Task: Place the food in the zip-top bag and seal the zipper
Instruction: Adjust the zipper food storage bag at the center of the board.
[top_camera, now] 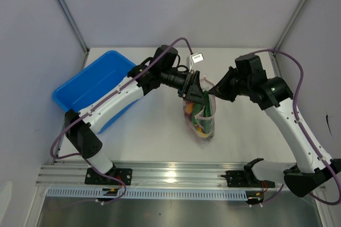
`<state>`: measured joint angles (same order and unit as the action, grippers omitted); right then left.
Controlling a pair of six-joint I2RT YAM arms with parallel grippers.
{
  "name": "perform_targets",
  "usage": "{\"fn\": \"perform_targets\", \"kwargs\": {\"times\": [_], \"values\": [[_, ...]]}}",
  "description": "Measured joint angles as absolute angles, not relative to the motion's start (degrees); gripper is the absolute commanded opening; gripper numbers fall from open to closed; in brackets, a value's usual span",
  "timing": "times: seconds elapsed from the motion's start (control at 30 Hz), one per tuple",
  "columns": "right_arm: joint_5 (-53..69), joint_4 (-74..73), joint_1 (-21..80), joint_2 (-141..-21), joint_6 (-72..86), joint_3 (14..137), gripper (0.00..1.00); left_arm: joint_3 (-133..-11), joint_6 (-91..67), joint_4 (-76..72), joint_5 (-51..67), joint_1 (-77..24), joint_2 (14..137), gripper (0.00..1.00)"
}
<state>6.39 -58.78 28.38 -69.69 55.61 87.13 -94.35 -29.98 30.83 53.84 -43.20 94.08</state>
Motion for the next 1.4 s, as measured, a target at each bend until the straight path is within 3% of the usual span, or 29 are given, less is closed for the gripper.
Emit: {"fn": "perform_targets", "kwargs": {"times": [0.13,0.43,0.47,0.87,1.07,1.4], "values": [[4.5,-59.7,29.3,-69.8,58.6,87.7,0.00,-96.8,-26.6,34.6,50.4,-44.2,94.1,0.76],[0.4,-60.4,31.2,-69.8,65.7,87.8,0.00,-100.1,-20.9,40.9,40.1,-48.3,93.7,0.88],[0.2,-60.5,31.4,-69.8,66.1,87.8,0.00,-100.1,-20.5,41.4,38.9,-48.5,93.7,0.99],[-1.0,-62.4,31.4,-68.4,68.0,87.7,0.00,-99.1,-10.3,42.9,16.1,-48.7,84.1,0.99],[-0.8,-62.2,31.4,-67.9,67.9,87.7,0.00,-97.5,-6.3,43.9,12.0,-48.2,83.3,1.00],[1.0,-60.6,31.2,-67.9,67.7,86.9,0.00,-78.7,-8.6,38.8,6.9,-48.2,72.3,1.00]]}}
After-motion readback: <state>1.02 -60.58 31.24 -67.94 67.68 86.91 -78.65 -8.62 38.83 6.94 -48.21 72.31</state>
